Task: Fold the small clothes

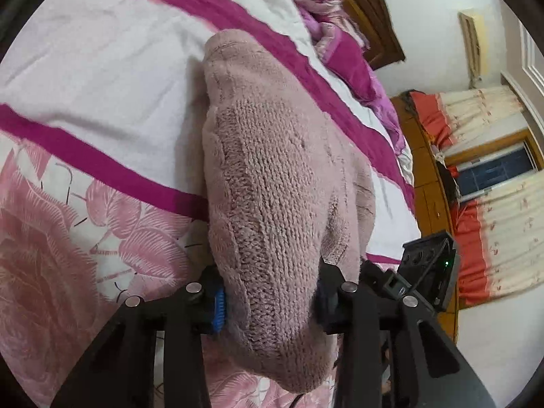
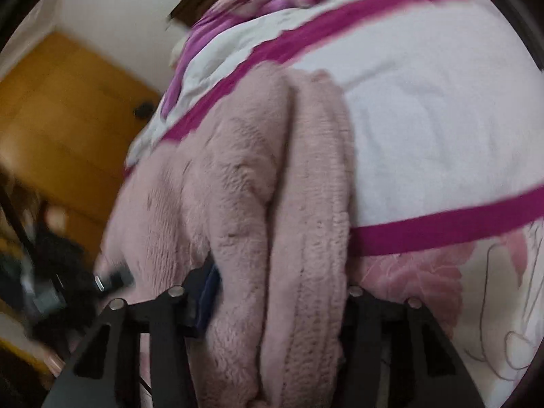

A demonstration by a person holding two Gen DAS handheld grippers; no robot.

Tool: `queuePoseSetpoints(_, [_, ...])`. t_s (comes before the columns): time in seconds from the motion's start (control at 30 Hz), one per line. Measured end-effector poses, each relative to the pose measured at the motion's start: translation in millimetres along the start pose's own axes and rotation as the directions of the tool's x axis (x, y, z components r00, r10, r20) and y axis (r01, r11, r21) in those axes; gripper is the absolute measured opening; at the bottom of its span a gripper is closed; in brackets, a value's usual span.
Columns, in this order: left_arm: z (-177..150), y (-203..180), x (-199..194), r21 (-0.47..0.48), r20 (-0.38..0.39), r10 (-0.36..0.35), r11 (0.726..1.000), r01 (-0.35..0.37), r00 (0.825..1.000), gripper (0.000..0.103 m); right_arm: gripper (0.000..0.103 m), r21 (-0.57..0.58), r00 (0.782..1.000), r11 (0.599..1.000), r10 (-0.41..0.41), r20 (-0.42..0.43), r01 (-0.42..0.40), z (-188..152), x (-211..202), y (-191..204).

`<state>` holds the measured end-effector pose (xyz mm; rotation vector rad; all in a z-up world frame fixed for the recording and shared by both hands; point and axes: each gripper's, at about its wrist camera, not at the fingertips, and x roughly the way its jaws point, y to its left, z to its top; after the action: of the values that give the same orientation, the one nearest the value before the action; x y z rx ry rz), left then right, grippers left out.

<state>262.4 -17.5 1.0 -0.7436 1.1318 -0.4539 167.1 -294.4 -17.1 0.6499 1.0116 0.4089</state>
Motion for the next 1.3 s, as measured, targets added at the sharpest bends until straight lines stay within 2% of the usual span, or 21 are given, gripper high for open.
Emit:
queuePoseSetpoints(0.07, [3,0,0,-0.044,-0.005,-0.006,0.999,0.006,1.000,0.015,0.036,0.074,0.999,0.996,0.043,0.014,-0.044,2,-3,-8])
queuePoseSetpoints(0.1, [3,-3,-3,-0.044,-0.004,-0.002,0.999,0.002,1.000,0.015,0.034,0.110,0.998,0.992,0.066,0.022,-0.068,1,-5,-12])
queuePoseSetpoints(0.2, [-2,-9,-13,-0.043,-0.007,-0.004,0.999,0.003,1.000,0.014,0.031,0.143,0.998,0.988,0.066,0.012,-0.067,0,-19,-10])
queuePoseSetpoints(0.3, [-7,-13,-30,-0.037,-0.001,-0.047,0.998,0.047,0.999,0.014,0.031,0.049,0.999,0.998,0.034,0.037,-0.036,-1,-44,15])
queuePoseSetpoints(0.43, [-24,-15,-62,-0.019,0.000,-0.081,0.997,0.081,0.997,0.014,0.030,-0.038,0.998,0.999,-0.027,0.049,0.029,-20,-61,48])
queuePoseSetpoints(0.53, [-42,-9,-82,-0.006,-0.022,-0.070,0.998,0.070,0.997,0.014,0.030,-0.094,0.998,0.993,-0.064,0.029,0.067,-43,-68,67])
queuePoseSetpoints(0.73, [-93,15,-117,0.002,-0.062,-0.058,0.998,0.059,0.996,0.014,0.031,-0.105,0.998,0.993,-0.061,-0.021,0.058,-103,-94,80])
queuePoseSetpoints(0.87, [-113,27,-124,0.026,-0.074,-0.013,1.000,0.015,0.997,0.016,0.032,-0.124,0.995,0.989,-0.088,-0.042,0.082,-140,-95,83])
queuePoseSetpoints(1.0, [-127,42,-118,0.019,-0.099,0.030,0.999,-0.028,0.995,0.021,0.033,-0.101,0.984,0.982,-0.165,-0.065,0.158,-163,-89,77])
queuePoseSetpoints(1.1, [-133,53,-119,-0.044,-0.109,0.028,0.998,-0.033,0.994,0.028,0.044,-0.093,0.970,0.969,-0.234,-0.059,0.228,-168,-88,76])
queuePoseSetpoints(1.17, [-139,55,-126,-0.078,-0.111,0.040,0.996,-0.049,0.993,0.032,0.066,-0.090,0.955,0.953,-0.293,-0.042,0.289,-169,-90,76])
queuePoseSetpoints(1.2, [-141,55,-129,-0.083,-0.106,0.049,0.995,-0.058,0.993,0.032,0.071,-0.098,0.940,0.937,-0.340,-0.026,0.336,-171,-93,77])
queuePoseSetpoints(1.27, [-149,47,-144,-0.055,-0.043,0.113,0.992,-0.115,0.993,0.032,0.077,-0.123,0.916,0.909,-0.400,0.002,0.398,-172,-96,81])
queuePoseSetpoints(1.3, [-156,34,-156,0.007,0.030,0.181,0.983,-0.181,0.983,0.032,0.078,-0.147,0.902,0.891,-0.432,0.021,0.430,-178,-103,85])
